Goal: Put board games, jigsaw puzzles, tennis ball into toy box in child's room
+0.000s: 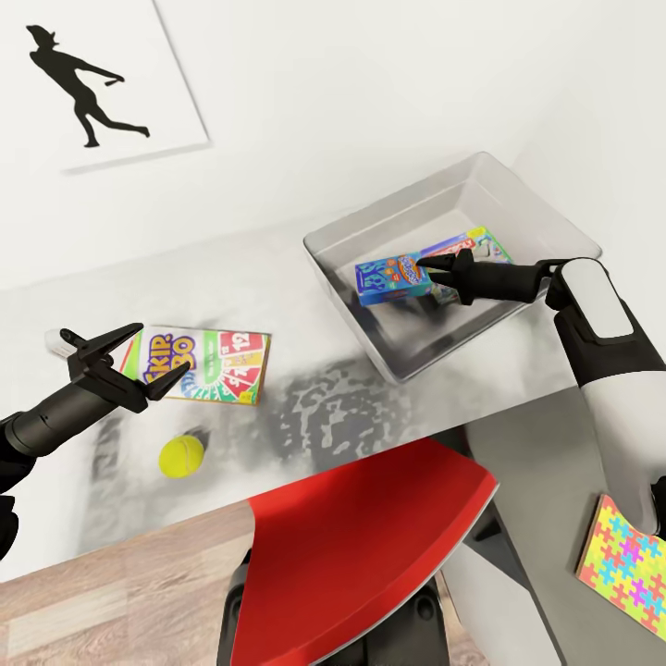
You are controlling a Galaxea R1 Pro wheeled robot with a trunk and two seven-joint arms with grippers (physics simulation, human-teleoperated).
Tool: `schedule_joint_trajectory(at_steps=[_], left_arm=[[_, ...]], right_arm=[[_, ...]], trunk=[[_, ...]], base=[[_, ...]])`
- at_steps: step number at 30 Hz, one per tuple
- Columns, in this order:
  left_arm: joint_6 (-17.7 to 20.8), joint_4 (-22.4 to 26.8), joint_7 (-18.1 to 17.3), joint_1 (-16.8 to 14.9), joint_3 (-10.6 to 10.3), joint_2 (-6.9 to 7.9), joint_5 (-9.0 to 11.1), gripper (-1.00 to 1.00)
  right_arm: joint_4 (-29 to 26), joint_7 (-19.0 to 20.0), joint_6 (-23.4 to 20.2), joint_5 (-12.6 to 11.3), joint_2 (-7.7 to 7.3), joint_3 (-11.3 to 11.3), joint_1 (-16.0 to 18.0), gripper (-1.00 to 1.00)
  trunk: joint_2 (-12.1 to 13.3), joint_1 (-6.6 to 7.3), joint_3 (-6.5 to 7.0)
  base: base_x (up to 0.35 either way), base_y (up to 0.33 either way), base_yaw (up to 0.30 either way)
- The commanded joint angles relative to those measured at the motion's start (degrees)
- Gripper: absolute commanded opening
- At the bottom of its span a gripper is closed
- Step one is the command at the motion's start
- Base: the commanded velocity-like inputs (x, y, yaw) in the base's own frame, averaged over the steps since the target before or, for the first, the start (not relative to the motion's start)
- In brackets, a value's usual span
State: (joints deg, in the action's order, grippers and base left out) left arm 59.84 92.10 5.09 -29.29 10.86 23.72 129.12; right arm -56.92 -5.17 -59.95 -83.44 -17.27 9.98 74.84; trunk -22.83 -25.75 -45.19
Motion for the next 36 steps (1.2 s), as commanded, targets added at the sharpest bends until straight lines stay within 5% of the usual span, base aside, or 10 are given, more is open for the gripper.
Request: schedule_joint_trajectory(at_steps=[1, 16, 17, 36], left_arm=[[0.2, 0.0, 0.5, 0.0, 0.0, 0.00, 0.5, 1.00], [0.2, 0.0, 0.5, 0.0, 0.0, 0.01, 0.5, 1.00], [0.2, 0.0, 0.5, 0.0, 0.0, 0.01, 0.5, 1.00], [0.2, 0.0, 0.5, 0.0, 0.0, 0.01, 0.5, 1.00]], right_arm=[[0.0, -0.5, 0.0, -0.7, -0.05, 0.1, 0.0, -1.00], [0.0, -1.1, 0.1, -0.7, -0.05, 0.1, -0.1, -1.00], [0.0, -1.1, 0.1, -0.7, -0.05, 0.1, -0.1, 1.00], [0.0, -1.3, 0.4, -0.7, -0.05, 0.1, 0.0, 1.00]], trunk=[[-0.1, -0.03, -0.10], [-0.1, -0.03, -0.23], [-0.1, -0.03, -0.23], [-0.1, -0.03, -0.23]], base=[[0.000, 0.000, 0.000], [0.000, 0.000, 0.000], [0.000, 0.000, 0.000], [0.000, 0.000, 0.000]])
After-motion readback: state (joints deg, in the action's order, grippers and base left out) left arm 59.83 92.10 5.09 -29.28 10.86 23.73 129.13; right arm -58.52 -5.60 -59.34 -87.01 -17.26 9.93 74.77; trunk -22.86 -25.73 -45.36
